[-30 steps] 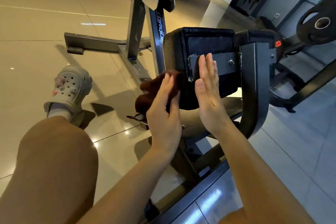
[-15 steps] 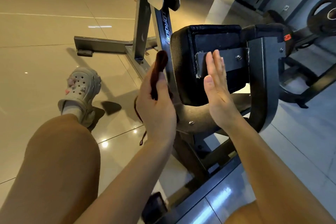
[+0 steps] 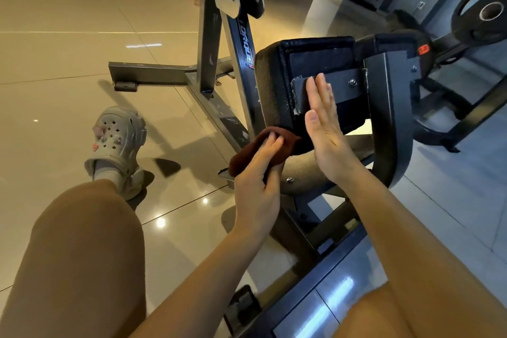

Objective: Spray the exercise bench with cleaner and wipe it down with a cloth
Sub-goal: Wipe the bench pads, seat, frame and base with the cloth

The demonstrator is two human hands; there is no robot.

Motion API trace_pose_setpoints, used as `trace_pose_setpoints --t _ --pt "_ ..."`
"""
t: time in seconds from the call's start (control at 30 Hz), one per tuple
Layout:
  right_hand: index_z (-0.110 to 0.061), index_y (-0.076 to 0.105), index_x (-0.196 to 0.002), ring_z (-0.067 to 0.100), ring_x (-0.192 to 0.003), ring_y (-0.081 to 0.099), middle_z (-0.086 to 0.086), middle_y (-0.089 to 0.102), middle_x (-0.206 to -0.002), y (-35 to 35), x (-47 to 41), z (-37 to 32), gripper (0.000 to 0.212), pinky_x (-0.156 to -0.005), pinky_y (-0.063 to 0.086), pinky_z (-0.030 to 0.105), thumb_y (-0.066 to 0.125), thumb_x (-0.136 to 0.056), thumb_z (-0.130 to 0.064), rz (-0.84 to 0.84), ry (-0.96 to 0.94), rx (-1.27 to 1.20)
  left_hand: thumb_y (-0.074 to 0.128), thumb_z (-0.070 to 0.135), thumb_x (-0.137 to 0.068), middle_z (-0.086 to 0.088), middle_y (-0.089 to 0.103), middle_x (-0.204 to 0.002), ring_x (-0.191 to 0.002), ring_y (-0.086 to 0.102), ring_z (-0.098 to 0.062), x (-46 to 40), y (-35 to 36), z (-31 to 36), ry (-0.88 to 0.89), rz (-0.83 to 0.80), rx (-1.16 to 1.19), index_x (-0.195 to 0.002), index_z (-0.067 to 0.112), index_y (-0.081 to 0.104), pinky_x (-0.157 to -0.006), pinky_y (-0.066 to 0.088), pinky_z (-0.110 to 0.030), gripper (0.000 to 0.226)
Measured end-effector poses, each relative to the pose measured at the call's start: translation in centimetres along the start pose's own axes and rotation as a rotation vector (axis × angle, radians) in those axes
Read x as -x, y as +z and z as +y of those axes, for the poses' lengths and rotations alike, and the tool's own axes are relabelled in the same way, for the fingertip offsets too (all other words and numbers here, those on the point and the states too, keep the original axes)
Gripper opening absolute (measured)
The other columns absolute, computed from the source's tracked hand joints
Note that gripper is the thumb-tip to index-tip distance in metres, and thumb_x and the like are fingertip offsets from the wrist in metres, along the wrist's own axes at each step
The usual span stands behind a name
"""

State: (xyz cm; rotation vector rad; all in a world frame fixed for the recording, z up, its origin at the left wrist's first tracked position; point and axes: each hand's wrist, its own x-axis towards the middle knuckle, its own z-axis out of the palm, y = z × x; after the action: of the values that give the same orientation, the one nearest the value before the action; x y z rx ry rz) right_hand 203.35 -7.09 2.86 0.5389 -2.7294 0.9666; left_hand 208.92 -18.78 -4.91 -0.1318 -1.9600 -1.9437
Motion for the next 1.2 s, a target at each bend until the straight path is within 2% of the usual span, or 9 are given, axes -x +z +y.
trace_pose_setpoints --t 0.13,0.23,0.4,0.53,0.7,0.83,1.0,1.1,1.2 --pt "-0.031 -0.003 -0.153 -0.012 -0.137 -0.021 -0.027 -0.014 -0.152 -0.7 0.3 -1.0 0.059 -0.112 -0.013 0.02 0.014 -0.098 -0.044 -0.039 0.056 -0.018 0.049 0.023 -0.1 0.014 0.062 -0.118 -0.114 0.056 -0.007 2.3 -1.9 1.0 -0.322 0.051 0.059 -0.125 0.034 0.061 -0.094 0.047 -0.023 0.03" --pt "-0.031 0.001 -0.154 -0.009 -0.139 -0.015 -0.021 -0.01 -0.159 -1.4 0.7 -2.0 0.051 -0.112 -0.01 0.021 0.016 -0.106 -0.04 -0.059 0.1 -0.062 0.049 0.032 -0.1 0.013 0.062 -0.1 -0.092 0.061 0.0 2.4 -2.7 3.6 -0.48 0.14 0.263 -0.105 0.043 0.06 -0.074 0.05 -0.02 0.016" --pt "-0.032 0.006 -0.154 0.0 -0.146 -0.009 -0.018 -0.006 -0.162 -2.5 0.7 -2.9 0.048 -0.114 -0.006 0.026 0.015 -0.107 -0.036 -0.095 0.137 -0.054 0.045 0.036 -0.1 0.006 0.061 -0.114 -0.113 0.056 -0.015 -2.3 -2.5 7.2 -0.36 0.256 0.347 -0.119 0.032 0.057 -0.102 0.045 -0.044 0.022" --pt "-0.033 0.002 -0.154 -0.001 -0.145 -0.012 -0.019 -0.009 -0.161 -2.7 0.6 -2.6 0.049 -0.116 -0.008 0.027 0.016 -0.107 -0.036 -0.119 0.142 -0.093 0.049 0.027 -0.1 0.004 0.058 -0.133 -0.12 0.052 -0.005 -5.1 0.8 7.3 -0.065 0.191 0.036 -0.135 0.027 0.054 -0.105 0.043 -0.029 0.035" --pt "-0.034 -0.001 -0.152 -0.011 -0.135 -0.02 -0.03 -0.013 -0.15 -1.9 0.3 -1.8 0.05 -0.111 -0.013 0.022 0.017 -0.106 -0.036 -0.11 0.097 -0.101 0.051 0.014 -0.099 0.0 0.051 -0.143 -0.135 0.044 -0.015 -3.9 1.9 3.9 0.072 0.218 -0.107 -0.136 0.033 0.044 -0.111 0.039 -0.041 0.042" --pt "-0.034 -0.002 -0.153 -0.013 -0.135 -0.02 -0.025 -0.012 -0.156 -1.6 0.5 -1.1 0.053 -0.112 -0.013 0.023 0.013 -0.103 -0.045 -0.089 0.064 -0.079 0.05 0.012 -0.098 0.009 0.06 -0.13 -0.12 0.05 0.001 1.3 1.4 0.8 -0.065 0.199 -0.102 -0.127 0.034 0.056 -0.102 0.04 -0.014 0.037" --pt "-0.024 0.01 -0.155 -0.006 -0.143 -0.01 -0.007 -0.003 -0.164 -0.4 1.3 -0.7 0.058 -0.115 -0.006 0.018 0.017 -0.101 -0.041 0.049 0.008 -0.057 0.049 0.025 -0.1 0.002 0.064 -0.116 -0.109 0.058 -0.01 8.9 4.3 -2.0 -0.565 0.471 0.2 -0.126 0.029 0.06 -0.096 0.049 -0.03 0.028" --pt "-0.018 0.022 -0.154 0.001 -0.147 0.009 -0.002 0.013 -0.163 1.3 3.8 -0.4 0.053 -0.113 0.006 0.008 0.025 -0.103 -0.034 0.179 0.026 -0.032 0.049 0.024 -0.1 0.001 0.061 -0.126 -0.118 0.054 -0.012 9.4 6.2 -2.3 -0.63 0.436 0.26 -0.133 0.025 0.055 -0.101 0.046 -0.027 0.034" --pt "-0.011 0.047 -0.136 -0.004 -0.122 0.036 0.004 0.046 -0.138 1.8 7.4 1.0 0.038 -0.095 0.028 -0.001 0.039 -0.101 -0.022 0.324 0.06 0.1 0.049 0.021 -0.1 0.001 0.057 -0.136 -0.128 0.049 -0.014 8.3 8.4 -3.7 -0.569 0.366 0.251 -0.14 0.023 0.05 -0.108 0.041 -0.039 0.04"
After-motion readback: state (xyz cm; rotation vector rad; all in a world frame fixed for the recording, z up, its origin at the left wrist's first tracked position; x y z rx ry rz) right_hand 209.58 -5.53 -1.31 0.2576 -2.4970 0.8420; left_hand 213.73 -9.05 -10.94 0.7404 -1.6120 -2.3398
